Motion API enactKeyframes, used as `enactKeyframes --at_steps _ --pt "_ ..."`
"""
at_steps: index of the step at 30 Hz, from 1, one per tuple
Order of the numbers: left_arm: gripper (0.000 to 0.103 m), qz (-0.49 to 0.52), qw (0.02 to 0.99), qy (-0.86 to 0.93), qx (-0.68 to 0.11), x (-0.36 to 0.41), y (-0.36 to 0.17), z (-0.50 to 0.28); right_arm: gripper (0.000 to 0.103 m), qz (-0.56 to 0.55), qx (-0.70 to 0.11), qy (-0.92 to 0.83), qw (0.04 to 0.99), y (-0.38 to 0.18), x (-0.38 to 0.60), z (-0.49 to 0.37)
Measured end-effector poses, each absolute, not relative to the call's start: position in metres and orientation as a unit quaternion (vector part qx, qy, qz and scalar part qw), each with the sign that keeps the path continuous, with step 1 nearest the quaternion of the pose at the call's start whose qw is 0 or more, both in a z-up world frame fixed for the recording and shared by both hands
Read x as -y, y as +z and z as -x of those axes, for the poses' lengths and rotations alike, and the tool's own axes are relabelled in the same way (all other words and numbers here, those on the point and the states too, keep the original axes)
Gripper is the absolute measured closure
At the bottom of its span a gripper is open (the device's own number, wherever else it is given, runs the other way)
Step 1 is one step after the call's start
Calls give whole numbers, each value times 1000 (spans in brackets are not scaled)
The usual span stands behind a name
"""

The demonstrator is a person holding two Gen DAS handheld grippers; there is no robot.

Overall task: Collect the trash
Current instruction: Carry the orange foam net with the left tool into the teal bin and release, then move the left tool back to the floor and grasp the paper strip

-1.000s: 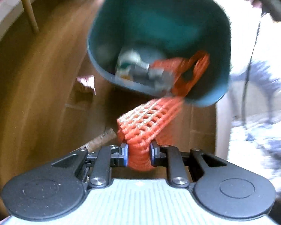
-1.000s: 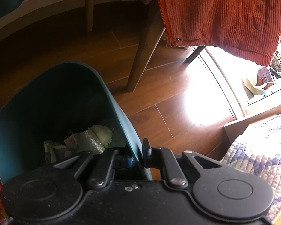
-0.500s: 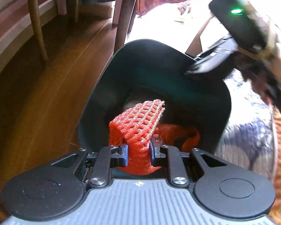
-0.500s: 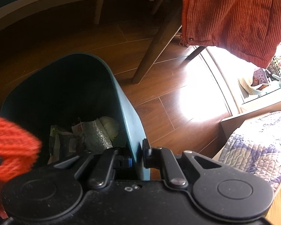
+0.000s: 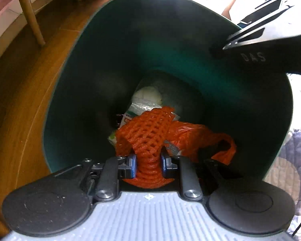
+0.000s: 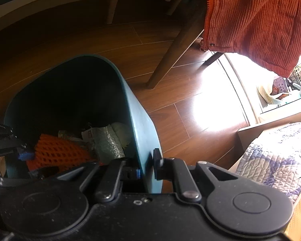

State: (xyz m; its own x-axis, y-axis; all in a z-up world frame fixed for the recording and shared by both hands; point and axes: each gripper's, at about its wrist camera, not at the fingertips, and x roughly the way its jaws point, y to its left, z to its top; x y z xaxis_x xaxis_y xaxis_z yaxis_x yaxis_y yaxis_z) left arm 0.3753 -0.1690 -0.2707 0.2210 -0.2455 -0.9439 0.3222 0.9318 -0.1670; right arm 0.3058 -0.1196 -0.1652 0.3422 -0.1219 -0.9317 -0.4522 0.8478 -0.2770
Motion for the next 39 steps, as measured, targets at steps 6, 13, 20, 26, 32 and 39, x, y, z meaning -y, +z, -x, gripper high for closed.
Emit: enactKeyframes --at_steps 6,13,20,26,32,39 --pt "40 -19 790 -179 -587 165 -262 -371 91 251 -565 106 779 -167 122 -303" --pt "36 3 796 -187 -576 148 -238 -355 90 249 -570 101 777 -169 121 -304" --pt "27 12 816 -179 -550 110 -207 -330 90 250 -573 100 774 -170 120 -306" --pt "24 -1 823 -140 -551 71 -208 -315 88 251 -585 107 764 -172 122 -307" --pt "24 -4 799 -89 -595 29 -242 -311 86 273 -594 128 746 -175 122 -299" --pt "24 102 731 -20 -674 -19 -316 -322 85 263 -596 128 748 -176 133 -292"
